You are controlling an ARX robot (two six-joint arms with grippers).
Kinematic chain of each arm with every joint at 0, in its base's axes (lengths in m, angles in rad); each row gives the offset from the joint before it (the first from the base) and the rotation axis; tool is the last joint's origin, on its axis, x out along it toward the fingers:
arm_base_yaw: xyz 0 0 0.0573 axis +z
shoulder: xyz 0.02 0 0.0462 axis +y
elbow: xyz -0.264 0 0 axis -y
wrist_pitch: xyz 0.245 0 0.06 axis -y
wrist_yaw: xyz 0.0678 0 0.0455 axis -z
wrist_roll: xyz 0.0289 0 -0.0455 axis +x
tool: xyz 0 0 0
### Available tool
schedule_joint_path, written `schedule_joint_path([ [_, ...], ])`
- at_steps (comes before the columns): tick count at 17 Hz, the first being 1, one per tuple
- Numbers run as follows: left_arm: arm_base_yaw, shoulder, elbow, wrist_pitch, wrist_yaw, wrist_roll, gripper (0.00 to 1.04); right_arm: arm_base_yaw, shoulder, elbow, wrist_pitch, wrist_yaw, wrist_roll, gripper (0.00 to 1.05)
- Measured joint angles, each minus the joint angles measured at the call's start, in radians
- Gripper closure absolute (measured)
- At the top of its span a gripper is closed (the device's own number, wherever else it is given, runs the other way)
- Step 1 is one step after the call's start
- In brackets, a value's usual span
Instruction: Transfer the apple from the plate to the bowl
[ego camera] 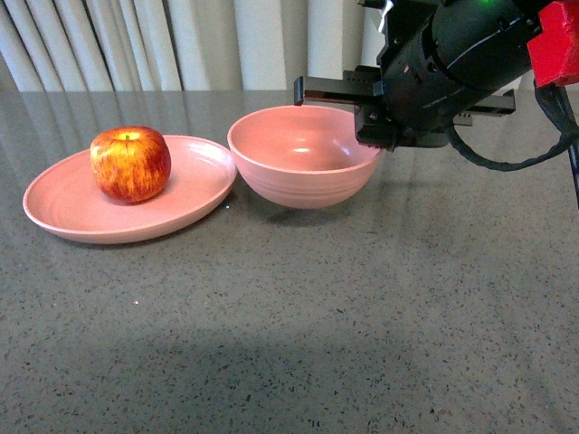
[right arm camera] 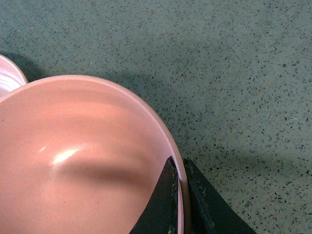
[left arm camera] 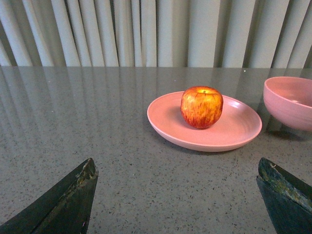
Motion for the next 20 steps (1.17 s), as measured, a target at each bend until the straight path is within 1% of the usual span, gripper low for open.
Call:
schedule_joint_path([
  [20,0.000,0.000,0.000,0.000,0.000,0.000,0.07,0.006,0.037,0.003,-0.011,0.016,0.005,1.02],
])
